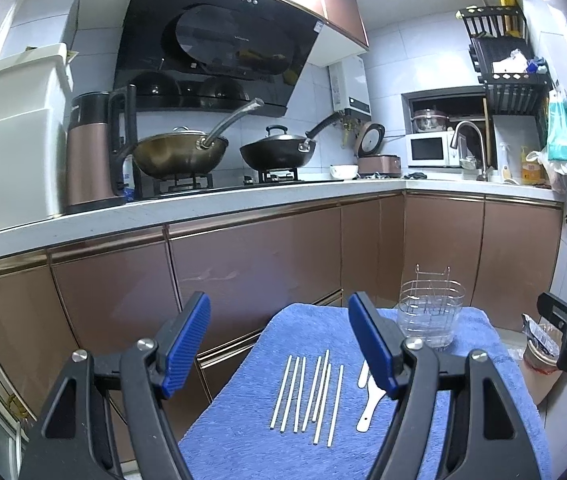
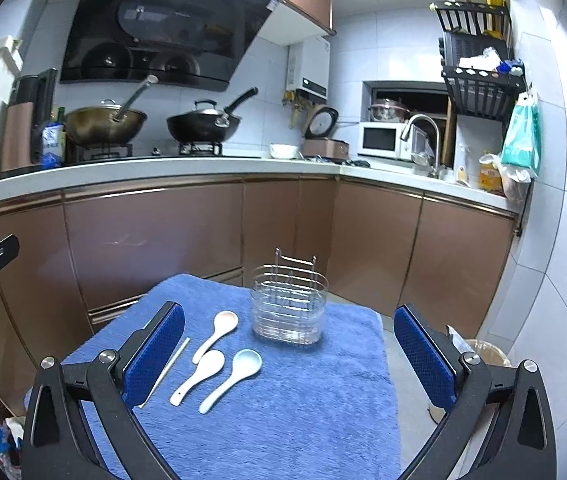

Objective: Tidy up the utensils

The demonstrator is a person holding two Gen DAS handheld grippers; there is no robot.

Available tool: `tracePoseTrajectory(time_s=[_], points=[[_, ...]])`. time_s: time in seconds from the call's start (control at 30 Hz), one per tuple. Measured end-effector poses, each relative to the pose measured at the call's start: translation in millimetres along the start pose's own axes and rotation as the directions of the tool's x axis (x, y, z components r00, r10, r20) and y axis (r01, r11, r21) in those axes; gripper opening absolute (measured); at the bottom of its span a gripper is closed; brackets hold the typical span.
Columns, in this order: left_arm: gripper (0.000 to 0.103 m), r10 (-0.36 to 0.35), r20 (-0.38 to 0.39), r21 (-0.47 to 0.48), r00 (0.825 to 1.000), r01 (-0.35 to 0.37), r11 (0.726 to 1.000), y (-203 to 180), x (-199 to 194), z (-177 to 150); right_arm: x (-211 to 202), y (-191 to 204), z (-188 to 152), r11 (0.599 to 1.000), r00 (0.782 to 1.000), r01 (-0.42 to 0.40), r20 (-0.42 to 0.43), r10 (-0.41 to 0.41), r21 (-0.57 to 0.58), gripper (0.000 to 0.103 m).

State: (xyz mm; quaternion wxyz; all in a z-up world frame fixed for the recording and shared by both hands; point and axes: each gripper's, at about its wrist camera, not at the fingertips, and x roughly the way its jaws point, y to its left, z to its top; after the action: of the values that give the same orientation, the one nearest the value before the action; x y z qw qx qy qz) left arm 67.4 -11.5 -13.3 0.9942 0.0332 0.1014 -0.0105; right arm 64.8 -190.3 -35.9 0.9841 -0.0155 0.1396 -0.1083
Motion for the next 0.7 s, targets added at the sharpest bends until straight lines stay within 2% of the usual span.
tracePoseTrajectory(time_s=[0.4, 0.7], points=[[0.070, -0.038, -0.065, -0.001, 0.997, 0.038, 0.999, -7.3, 40.1, -1.0, 36.4, -8.5, -0.7, 1.000, 0.998, 0.023, -0.061, -0.023, 0.007, 0.103], [0.070, -0.083, -0.193, -0.008, 0.978, 0.083, 0.996, -7.5, 95.7, -13.4, 77.2, -10.4, -4.4, 1.000, 0.994, -0.009, -0.113, 0.012, 0.022, 0.103]])
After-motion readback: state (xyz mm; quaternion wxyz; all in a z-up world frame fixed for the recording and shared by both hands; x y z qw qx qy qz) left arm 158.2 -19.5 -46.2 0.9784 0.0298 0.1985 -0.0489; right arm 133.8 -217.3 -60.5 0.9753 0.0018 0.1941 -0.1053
